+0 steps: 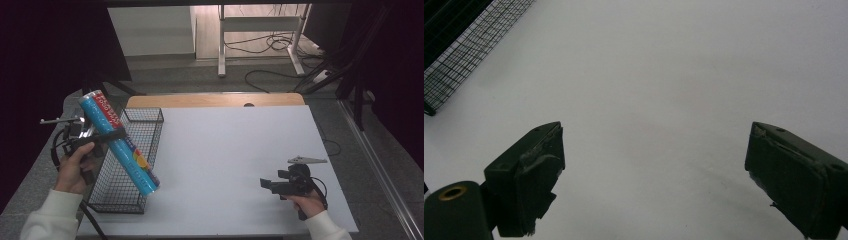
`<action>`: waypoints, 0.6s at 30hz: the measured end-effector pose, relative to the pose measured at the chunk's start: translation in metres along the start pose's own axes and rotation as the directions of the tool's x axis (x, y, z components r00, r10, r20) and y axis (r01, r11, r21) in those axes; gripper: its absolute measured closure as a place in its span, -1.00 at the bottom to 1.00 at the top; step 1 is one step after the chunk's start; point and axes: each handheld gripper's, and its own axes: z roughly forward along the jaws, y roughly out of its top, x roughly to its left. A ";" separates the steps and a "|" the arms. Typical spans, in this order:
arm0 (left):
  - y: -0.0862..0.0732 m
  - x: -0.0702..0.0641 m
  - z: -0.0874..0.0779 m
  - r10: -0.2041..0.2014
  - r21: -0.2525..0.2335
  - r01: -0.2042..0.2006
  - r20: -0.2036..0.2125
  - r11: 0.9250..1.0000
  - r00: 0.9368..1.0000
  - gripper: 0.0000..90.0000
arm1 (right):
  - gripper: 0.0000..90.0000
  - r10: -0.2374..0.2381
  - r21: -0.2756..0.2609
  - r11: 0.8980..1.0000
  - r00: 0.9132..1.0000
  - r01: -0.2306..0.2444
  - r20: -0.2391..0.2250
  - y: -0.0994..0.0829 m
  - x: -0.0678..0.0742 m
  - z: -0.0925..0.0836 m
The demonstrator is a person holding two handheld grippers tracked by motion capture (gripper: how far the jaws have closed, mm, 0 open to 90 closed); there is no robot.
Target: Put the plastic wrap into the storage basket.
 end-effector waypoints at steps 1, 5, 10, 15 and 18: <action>0.003 0.002 -0.006 0.003 0.002 -0.003 -0.012 1.000 1.000 -0.29 | -0.79 -0.001 0.002 1.000 1.000 0.001 0.001 0.000 0.000 0.000; 0.009 0.007 -0.017 -0.002 -0.003 0.002 -0.018 1.000 1.000 -0.29 | -0.79 -0.003 0.005 1.000 1.000 0.003 0.003 0.000 0.000 0.001; 0.014 0.009 -0.035 -0.007 -0.015 0.006 -0.022 1.000 1.000 -0.29 | -0.78 0.002 0.013 1.000 1.000 -0.002 -0.002 0.000 0.000 0.001; 0.016 0.009 -0.049 0.013 -0.018 -0.014 -0.053 1.000 0.998 -0.29 | -0.78 0.002 0.014 1.000 1.000 -0.002 0.000 0.000 -0.001 0.002; 0.015 0.014 -0.052 0.009 -0.005 -0.009 -0.075 1.000 0.997 -0.29 | -0.78 0.000 0.020 1.000 1.000 0.000 0.001 0.000 0.000 0.003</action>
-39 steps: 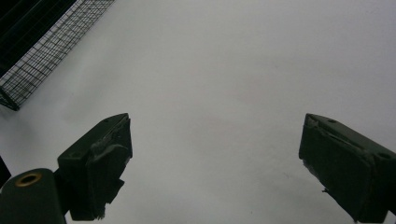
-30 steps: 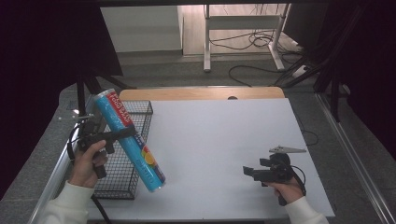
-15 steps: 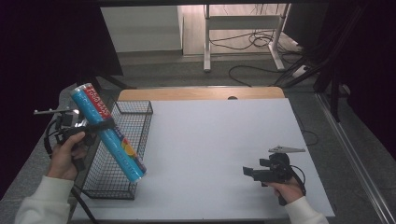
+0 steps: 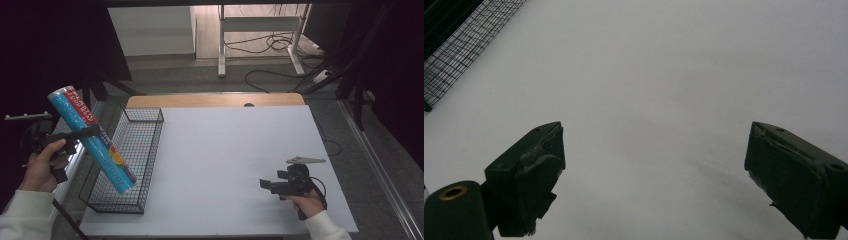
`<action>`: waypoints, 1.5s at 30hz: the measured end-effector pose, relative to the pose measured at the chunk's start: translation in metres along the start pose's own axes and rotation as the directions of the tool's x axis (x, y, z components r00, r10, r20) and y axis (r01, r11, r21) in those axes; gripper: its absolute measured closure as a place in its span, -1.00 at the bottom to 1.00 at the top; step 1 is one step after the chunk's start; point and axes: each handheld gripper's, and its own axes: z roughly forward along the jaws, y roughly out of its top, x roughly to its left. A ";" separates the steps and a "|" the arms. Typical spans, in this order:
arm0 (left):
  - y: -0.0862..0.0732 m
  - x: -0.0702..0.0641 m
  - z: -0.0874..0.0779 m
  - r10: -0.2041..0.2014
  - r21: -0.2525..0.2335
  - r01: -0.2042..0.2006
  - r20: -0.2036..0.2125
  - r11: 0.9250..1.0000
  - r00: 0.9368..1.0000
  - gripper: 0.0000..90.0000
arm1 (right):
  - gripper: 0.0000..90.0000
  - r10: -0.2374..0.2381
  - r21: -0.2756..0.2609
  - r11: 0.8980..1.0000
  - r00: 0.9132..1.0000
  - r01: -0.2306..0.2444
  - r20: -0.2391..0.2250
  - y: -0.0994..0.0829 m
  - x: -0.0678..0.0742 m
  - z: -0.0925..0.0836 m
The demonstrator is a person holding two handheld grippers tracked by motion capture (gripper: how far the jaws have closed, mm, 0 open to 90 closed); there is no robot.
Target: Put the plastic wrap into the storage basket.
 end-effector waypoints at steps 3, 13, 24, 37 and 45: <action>-0.002 0.005 0.003 -0.006 0.024 0.006 -0.031 1.000 1.000 -0.29 | -0.78 -0.001 0.001 1.000 1.000 0.001 0.000 0.000 0.000 0.001; -0.009 0.020 0.027 0.010 0.119 0.005 -0.124 0.993 0.992 -0.29 | -0.77 0.012 -0.015 1.000 1.000 -0.012 0.016 0.001 -0.003 -0.001; -0.015 0.029 0.054 0.014 0.189 0.017 -0.160 0.982 0.987 -0.29 | -0.77 0.006 -0.009 1.000 1.000 -0.006 0.013 0.000 -0.003 0.000; -0.008 0.047 0.094 -0.077 0.174 0.122 -0.245 0.977 0.966 -0.30 | -0.77 0.002 0.001 1.000 1.000 -0.002 0.022 0.000 -0.002 0.003; -0.004 0.040 0.112 -0.048 0.185 0.116 -0.336 0.976 0.941 -0.31 | -0.77 0.006 0.006 1.000 1.000 -0.006 0.023 0.000 -0.002 0.004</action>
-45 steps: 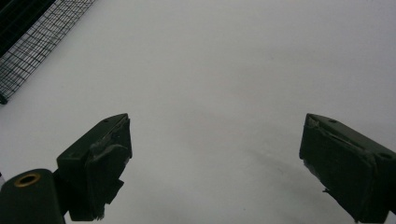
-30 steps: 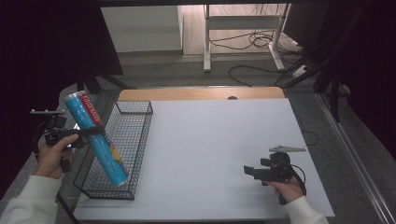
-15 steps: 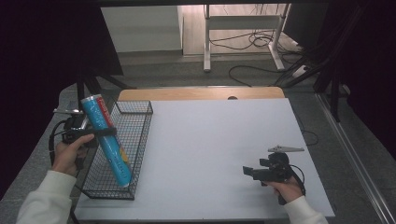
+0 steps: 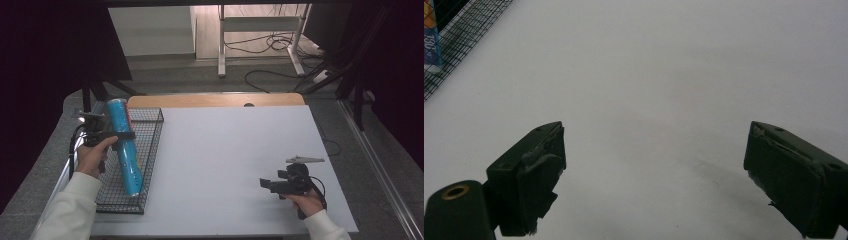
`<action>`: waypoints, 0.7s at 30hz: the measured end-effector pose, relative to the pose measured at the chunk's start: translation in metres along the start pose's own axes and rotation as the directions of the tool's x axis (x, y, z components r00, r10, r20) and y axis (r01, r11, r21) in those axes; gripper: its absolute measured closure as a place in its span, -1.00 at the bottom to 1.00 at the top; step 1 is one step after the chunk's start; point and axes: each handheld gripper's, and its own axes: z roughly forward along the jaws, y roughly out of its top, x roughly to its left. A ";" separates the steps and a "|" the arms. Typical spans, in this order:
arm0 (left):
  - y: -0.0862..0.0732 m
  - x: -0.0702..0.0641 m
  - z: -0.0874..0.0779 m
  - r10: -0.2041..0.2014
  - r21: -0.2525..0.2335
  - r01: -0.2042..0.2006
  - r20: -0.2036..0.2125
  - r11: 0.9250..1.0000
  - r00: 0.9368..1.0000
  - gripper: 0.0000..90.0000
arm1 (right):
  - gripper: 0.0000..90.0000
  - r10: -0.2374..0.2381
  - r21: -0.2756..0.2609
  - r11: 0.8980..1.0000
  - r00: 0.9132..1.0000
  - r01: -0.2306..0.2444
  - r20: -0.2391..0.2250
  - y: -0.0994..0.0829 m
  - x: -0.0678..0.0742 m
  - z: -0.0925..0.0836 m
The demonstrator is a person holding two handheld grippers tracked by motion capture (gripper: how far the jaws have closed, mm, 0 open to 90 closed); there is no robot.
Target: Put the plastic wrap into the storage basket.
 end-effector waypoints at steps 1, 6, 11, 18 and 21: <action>-0.001 -0.003 0.002 0.010 0.003 -0.010 -0.013 1.000 1.000 -0.31 | -0.77 0.000 0.000 1.000 1.000 0.000 0.000 0.000 0.000 0.000; -0.002 -0.014 0.009 0.040 0.000 -0.040 -0.049 0.999 0.998 -0.31 | -0.77 0.000 -0.004 1.000 1.000 0.000 0.001 0.000 0.000 -0.001; 0.000 -0.018 0.021 0.033 0.003 -0.032 -0.097 0.999 0.995 -0.31 | -0.77 -0.003 0.001 1.000 1.000 0.003 0.000 0.000 0.001 0.000; 0.003 -0.015 0.041 -0.011 0.008 0.012 -0.159 1.000 0.987 -0.31 | -0.77 0.000 0.001 1.000 1.000 0.000 0.001 0.000 0.000 0.000; 0.003 -0.011 0.047 -0.019 0.017 0.022 -0.187 1.000 0.982 -0.33 | -0.77 0.001 0.003 1.000 1.000 -0.001 0.002 0.000 -0.001 0.000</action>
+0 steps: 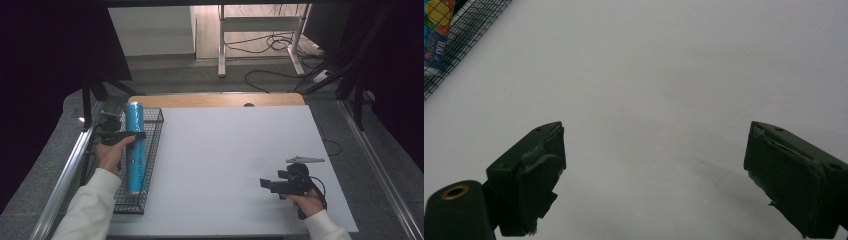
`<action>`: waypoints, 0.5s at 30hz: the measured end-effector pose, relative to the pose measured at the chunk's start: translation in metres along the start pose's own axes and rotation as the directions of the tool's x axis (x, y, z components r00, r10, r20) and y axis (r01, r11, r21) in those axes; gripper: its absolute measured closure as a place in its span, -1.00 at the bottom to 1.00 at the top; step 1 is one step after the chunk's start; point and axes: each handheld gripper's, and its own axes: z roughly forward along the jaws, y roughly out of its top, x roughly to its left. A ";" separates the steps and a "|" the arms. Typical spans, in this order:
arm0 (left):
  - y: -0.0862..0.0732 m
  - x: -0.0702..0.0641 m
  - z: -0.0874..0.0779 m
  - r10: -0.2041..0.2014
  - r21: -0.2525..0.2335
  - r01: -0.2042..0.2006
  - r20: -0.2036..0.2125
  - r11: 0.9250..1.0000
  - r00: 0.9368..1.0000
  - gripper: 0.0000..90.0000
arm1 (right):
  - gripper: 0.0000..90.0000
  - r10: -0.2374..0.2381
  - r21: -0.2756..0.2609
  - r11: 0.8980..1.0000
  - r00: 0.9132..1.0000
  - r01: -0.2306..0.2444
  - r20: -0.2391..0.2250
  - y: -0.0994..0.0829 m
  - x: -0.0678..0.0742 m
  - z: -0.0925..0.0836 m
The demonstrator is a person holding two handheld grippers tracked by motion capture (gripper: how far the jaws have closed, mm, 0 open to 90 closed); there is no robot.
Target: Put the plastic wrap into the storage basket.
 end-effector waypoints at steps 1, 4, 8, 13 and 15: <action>0.000 0.000 0.002 0.001 0.009 -0.001 -0.011 1.000 1.000 -0.34 | -0.77 0.000 0.000 1.000 1.000 0.000 0.000 0.000 0.000 0.000; -0.001 0.002 -0.001 0.022 -0.007 -0.022 -0.019 1.000 1.000 -0.41 | -0.77 -0.001 0.003 1.000 1.000 0.001 0.001 0.000 0.000 0.000; -0.006 -0.010 -0.009 0.080 -0.033 -0.080 0.002 0.996 0.997 -0.53 | -0.77 -0.007 0.004 1.000 1.000 0.007 0.005 0.000 0.001 0.001; -0.019 -0.029 -0.023 0.202 -0.088 -0.201 0.006 0.976 0.979 -0.59 | -0.78 -0.013 0.002 1.000 1.000 0.013 0.001 -0.001 0.003 0.001; -0.027 -0.036 -0.031 0.265 -0.105 -0.262 0.015 0.959 0.964 -0.59 | -0.78 -0.014 -0.001 1.000 1.000 0.014 0.000 -0.001 0.002 0.001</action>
